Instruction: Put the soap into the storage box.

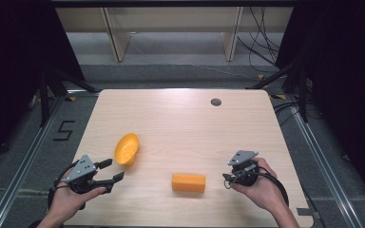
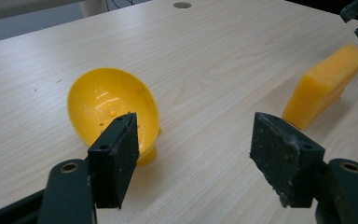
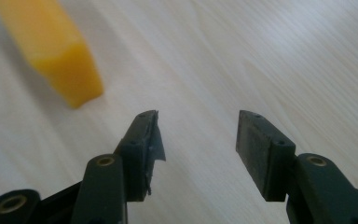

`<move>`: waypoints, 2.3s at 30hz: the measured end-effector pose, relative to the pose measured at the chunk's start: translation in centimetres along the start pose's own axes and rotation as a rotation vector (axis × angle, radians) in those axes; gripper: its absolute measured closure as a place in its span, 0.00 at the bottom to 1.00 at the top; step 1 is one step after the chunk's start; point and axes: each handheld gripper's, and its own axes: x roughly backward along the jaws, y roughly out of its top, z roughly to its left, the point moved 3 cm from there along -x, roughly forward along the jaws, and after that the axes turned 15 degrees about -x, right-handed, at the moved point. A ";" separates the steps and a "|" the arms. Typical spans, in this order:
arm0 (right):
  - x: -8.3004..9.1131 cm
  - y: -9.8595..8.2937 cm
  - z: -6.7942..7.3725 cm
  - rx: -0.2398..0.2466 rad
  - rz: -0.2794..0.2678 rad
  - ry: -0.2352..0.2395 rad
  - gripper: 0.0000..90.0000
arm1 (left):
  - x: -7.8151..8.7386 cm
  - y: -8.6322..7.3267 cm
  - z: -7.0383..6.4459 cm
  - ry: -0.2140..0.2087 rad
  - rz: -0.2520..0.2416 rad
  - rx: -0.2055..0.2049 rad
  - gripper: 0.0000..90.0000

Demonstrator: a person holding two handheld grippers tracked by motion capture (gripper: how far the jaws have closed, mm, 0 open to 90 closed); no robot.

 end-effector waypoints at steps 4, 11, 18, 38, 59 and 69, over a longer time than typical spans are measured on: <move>0.7 0.9 1.3 0.137 0.066 0.098 0.54 | -0.1 0.0 -0.2 -0.012 -0.001 -0.005 0.34; 0.7 3.0 3.5 0.325 0.131 0.216 0.49 | 0.0 0.0 -0.3 -0.025 -0.012 -0.004 0.34; -0.2 4.4 4.7 0.404 0.185 0.264 0.45 | -0.1 0.0 -0.4 -0.032 0.006 -0.017 0.33; -5.0 5.6 8.1 0.511 0.351 0.262 0.56 | -0.3 -0.1 -0.7 -0.062 0.010 -0.024 0.31; -4.2 4.8 8.2 0.505 0.260 0.339 0.69 | -0.5 -0.1 -1.0 -0.079 0.022 -0.034 0.31; -2.3 5.8 8.0 0.519 0.162 0.395 0.69 | -1.2 1.1 -2.6 -0.147 -0.057 -0.119 0.27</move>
